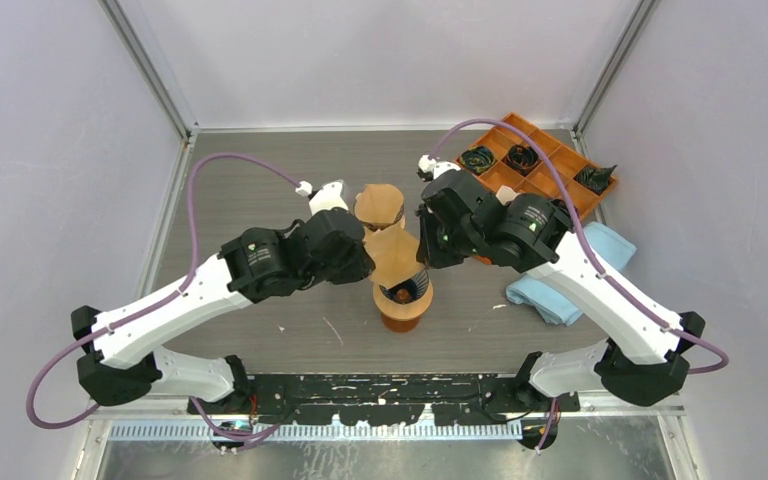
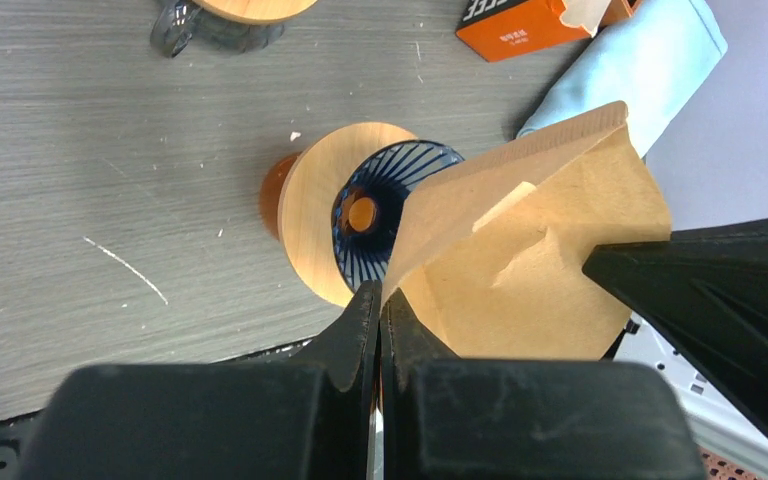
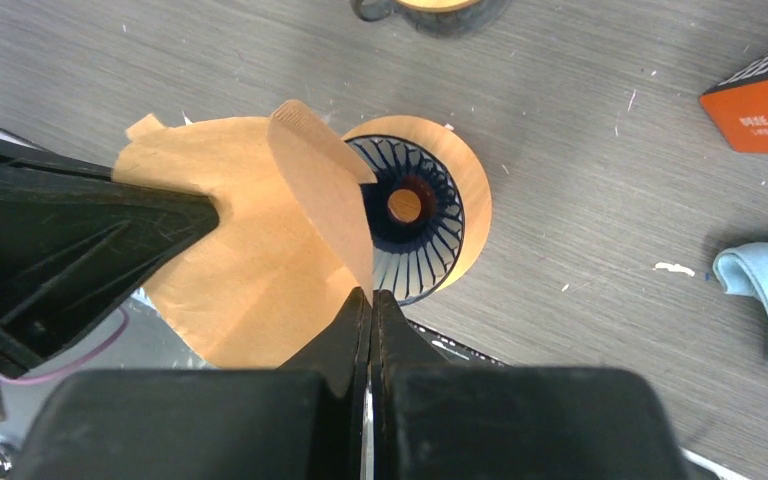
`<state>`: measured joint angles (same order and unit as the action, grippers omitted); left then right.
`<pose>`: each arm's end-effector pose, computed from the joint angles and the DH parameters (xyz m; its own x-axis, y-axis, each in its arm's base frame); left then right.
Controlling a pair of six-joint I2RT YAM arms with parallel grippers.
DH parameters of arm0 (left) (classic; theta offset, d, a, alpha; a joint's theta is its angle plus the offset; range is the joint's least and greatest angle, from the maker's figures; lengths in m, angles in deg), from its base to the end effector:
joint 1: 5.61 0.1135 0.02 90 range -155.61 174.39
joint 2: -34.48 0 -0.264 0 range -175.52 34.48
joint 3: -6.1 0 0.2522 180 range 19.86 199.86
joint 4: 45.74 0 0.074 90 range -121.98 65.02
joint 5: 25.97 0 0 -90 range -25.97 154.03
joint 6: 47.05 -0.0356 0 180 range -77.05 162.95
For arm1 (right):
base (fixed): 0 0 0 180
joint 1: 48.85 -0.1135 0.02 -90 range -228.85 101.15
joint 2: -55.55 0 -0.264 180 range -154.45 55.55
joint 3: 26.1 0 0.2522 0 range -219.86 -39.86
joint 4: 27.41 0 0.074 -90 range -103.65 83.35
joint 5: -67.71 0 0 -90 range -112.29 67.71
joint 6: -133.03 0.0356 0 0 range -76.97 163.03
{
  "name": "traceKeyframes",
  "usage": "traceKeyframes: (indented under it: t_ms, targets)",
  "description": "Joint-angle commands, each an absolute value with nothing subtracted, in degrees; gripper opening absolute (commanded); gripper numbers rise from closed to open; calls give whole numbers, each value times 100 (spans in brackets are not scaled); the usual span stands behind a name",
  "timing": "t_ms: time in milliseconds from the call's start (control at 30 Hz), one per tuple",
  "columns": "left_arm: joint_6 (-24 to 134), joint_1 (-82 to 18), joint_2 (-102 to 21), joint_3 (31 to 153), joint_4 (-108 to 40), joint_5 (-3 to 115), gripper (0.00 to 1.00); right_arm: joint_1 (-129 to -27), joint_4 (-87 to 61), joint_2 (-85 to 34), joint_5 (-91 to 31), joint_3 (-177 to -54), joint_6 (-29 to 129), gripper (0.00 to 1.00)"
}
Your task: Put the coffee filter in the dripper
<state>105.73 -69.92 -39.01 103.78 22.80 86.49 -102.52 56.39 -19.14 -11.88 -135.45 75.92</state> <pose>0.1213 -0.2207 0.3952 -0.7739 -0.2870 -0.5646 0.0573 0.8560 -0.5137 0.1409 0.1807 0.4291 -0.7685 -0.1435 -0.6236 -0.3632 0.9001 0.2405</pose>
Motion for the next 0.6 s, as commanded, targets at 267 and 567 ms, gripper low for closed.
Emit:
traceKeyframes:
  t_ms: [267, 567]
  targets:
    - [10106, -6881, -4019, 10665, 2872, 8030, 0, -10273, 6011, -2051, -1526, -13830, 7322, 0]
    - [9949, -6813, -4352, 10729, 2649, 7640, 0, -10261, 6084, -2122, -1517, -13601, 7176, 1]
